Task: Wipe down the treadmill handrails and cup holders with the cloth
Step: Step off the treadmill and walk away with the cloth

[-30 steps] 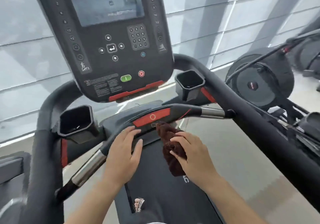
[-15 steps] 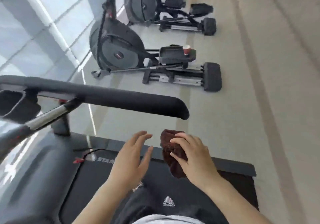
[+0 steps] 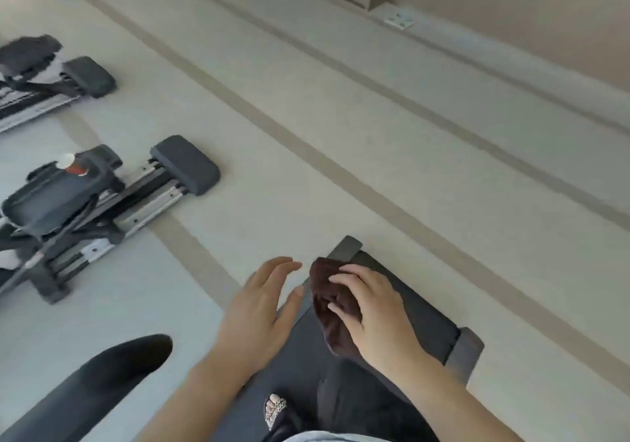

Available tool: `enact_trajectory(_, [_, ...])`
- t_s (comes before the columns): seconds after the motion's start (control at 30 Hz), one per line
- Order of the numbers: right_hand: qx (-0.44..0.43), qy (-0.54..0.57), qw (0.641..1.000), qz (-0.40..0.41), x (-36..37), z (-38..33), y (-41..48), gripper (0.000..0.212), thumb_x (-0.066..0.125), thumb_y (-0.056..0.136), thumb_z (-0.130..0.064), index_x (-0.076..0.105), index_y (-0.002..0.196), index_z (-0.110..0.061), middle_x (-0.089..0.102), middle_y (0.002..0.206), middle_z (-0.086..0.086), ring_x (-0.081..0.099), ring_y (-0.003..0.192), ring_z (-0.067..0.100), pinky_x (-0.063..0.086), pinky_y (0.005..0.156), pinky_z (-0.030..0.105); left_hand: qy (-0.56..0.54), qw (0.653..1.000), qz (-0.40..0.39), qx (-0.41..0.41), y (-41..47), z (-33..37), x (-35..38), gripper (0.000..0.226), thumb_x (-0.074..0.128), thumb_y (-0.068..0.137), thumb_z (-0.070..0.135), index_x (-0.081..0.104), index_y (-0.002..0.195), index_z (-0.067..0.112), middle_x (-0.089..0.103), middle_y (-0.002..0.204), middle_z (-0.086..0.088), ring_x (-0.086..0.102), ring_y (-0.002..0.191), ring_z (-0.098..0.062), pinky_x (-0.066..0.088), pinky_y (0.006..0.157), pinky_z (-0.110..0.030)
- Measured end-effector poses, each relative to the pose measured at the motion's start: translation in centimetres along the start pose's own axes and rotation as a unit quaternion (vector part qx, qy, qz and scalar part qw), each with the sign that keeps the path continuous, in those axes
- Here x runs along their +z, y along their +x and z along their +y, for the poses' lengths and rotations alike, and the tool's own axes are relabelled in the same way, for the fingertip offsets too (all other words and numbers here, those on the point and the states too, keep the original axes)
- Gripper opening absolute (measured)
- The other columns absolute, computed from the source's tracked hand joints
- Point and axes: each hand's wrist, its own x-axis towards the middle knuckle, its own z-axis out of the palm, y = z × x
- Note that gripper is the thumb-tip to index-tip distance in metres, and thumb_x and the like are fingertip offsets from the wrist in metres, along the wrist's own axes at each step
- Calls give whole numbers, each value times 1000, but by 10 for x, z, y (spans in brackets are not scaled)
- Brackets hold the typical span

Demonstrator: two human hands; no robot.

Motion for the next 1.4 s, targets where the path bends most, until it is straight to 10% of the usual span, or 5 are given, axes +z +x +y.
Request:
enact_trajectory(0.5, [189,45,975,103,-87,171,151,30,57,90,-37,52,118,-30,49,129,-12,45,116,17,41,94,38,29,977,-154,142,281,65,82,38,36,94,39,43,129,26,44,136,11,46,118,-7,34,91,-16])
enact_trajectory(1.07, [147,17,982,121,-197,293,398,31,57,88,-39,51,118,-33,48,127,-14,45,114,16,41,92,38,26,977,-134,164,587,106,116,41,35,92,45,39,131,30,44,137,14,45,118,-6,39,92,-22])
enact_trajectory(1.4, [91,27,982,163,-149,402,713,30,57,89,-39,51,118,-35,46,129,-18,42,117,12,38,96,37,71,981,-60,172,890,-18,152,36,36,93,42,47,125,30,51,128,18,52,109,-5,41,86,-22])
